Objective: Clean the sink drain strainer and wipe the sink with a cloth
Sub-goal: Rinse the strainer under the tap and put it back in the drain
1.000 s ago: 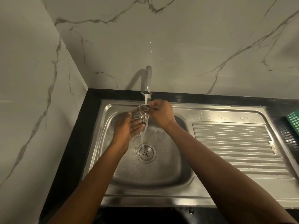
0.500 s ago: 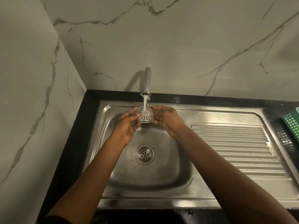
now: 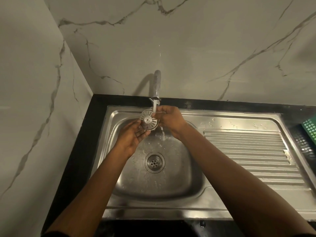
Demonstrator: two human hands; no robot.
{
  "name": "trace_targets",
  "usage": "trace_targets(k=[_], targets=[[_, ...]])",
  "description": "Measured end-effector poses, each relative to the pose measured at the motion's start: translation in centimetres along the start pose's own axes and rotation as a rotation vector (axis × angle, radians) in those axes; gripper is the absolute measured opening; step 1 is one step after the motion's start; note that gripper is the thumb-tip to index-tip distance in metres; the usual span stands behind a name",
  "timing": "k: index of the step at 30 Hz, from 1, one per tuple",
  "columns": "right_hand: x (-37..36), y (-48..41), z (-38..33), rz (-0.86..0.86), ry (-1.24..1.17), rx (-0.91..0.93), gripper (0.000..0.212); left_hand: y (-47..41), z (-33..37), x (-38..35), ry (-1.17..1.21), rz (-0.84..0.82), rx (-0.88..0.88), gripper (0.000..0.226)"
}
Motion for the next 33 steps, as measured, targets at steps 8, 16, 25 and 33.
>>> trace_targets(k=[8,16,25,33], targets=[[2.1,-0.3,-1.7,0.072,0.086,0.075,0.008,-0.1,-0.1,-1.4,0.007,-0.041,0.025,0.018],[4.9,0.7,0.8,0.14,-0.034,-0.051,0.012,-0.6,-0.4,-2.8,-0.061,-0.013,0.0,0.012],[1.6,0.9,3.7,0.118,-0.214,-0.228,0.031,1.2,0.8,-0.4,-0.077,0.097,-0.154,0.008],[-0.6,0.9,2.9,0.064,-0.273,-0.254,0.014,2.2,1.7,1.1,-0.015,0.104,-0.225,0.022]])
Point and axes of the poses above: each hand's wrist, its own y-axis away from the middle knuckle, its own x-axis out of the back of the hand, z = x × y, the point moved 9 cm from there along -y, towards the middle knuckle, and after that the axes turned 4 degrees about x, right-handed, at the moved point
